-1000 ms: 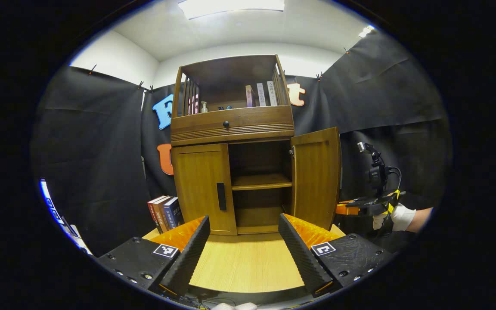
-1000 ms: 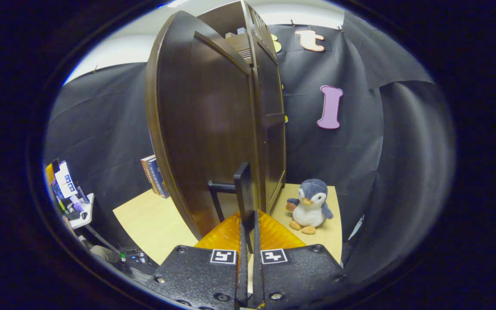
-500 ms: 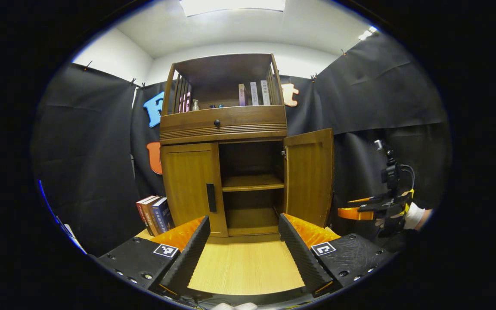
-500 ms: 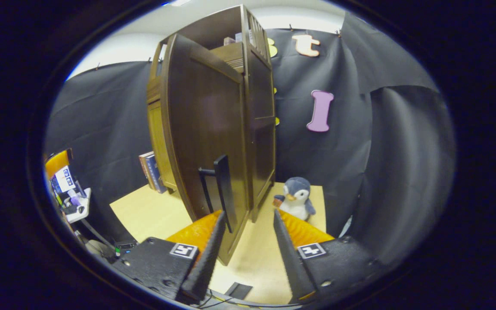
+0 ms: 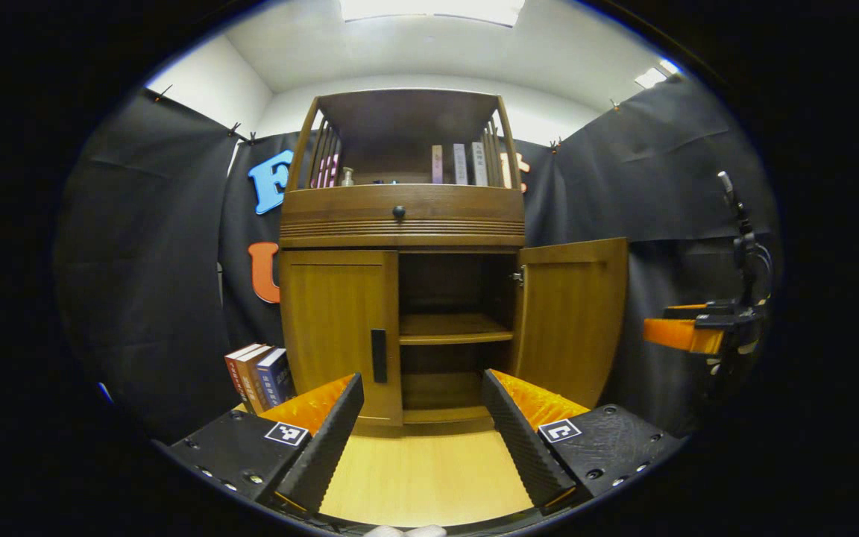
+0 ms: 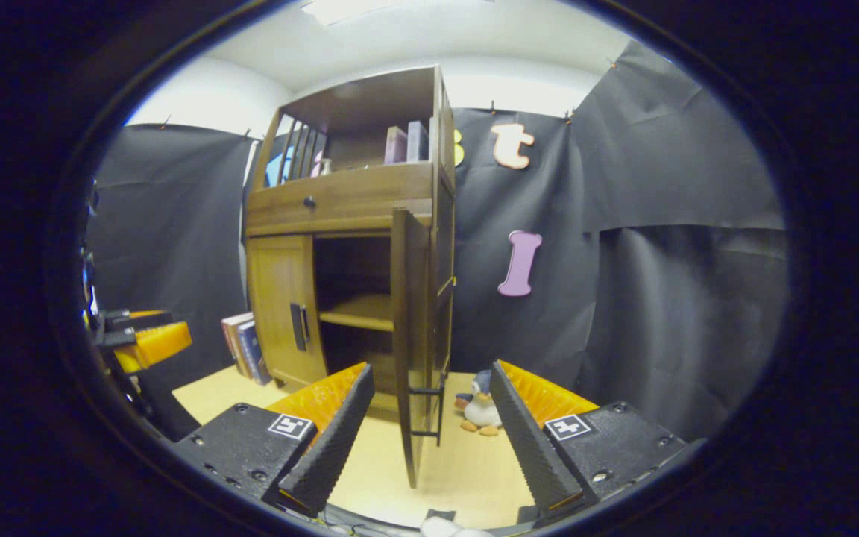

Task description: Open the right door of the double-door shoe cabinet with the right hand, and open the left door with the left hand.

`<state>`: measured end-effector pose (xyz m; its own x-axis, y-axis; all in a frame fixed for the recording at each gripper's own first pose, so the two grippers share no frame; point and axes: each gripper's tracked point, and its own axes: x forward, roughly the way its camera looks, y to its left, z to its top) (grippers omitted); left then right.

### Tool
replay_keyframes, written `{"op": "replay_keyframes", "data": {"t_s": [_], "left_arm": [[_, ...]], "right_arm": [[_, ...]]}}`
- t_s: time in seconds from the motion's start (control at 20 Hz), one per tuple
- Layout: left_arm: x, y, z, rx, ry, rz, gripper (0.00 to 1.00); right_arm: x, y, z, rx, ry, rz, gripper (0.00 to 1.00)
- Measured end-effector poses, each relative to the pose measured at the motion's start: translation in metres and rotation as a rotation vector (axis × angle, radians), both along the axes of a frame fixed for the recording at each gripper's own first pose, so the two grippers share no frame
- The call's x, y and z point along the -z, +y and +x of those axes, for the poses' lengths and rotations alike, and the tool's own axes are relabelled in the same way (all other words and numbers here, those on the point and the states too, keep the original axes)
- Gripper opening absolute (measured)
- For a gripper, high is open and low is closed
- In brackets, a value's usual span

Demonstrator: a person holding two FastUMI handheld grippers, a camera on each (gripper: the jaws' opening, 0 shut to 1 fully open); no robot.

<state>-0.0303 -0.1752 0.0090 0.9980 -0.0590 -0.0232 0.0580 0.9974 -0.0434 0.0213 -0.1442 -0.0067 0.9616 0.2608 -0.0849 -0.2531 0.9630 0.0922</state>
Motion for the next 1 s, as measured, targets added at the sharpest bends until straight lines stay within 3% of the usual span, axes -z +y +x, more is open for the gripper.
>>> {"op": "replay_keyframes", "data": {"t_s": [0.1, 0.15, 0.5, 0.55, 0.6, 1.0], "left_arm": [[0.005, 0.02, 0.014, -0.014, 0.001, -0.005, 1.0], [0.01, 0.026, 0.021, -0.003, 0.014, -0.015, 0.96], [0.035, 0.066, 0.075, 0.071, 0.035, -0.007, 0.95], [0.037, 0.069, 0.085, 0.078, 0.028, 0.002, 1.0], [0.041, 0.072, 0.097, 0.079, 0.024, 0.013, 0.95], [0.066, 0.047, 0.201, 0.115, 0.005, -0.04, 0.95]], "right_arm": [[-0.008, 0.021, -0.003, 0.032, -0.011, 0.009, 0.99], [-0.009, 0.03, -0.005, 0.051, -0.014, 0.014, 0.99], [0.005, 0.1, -0.011, 0.142, 0.008, 0.026, 1.0], [0.005, 0.108, -0.011, 0.149, 0.014, 0.027, 0.99], [0.002, 0.112, -0.011, 0.157, 0.02, 0.025, 0.99], [-0.005, 0.12, -0.009, 0.235, 0.068, -0.045, 1.0]]}}
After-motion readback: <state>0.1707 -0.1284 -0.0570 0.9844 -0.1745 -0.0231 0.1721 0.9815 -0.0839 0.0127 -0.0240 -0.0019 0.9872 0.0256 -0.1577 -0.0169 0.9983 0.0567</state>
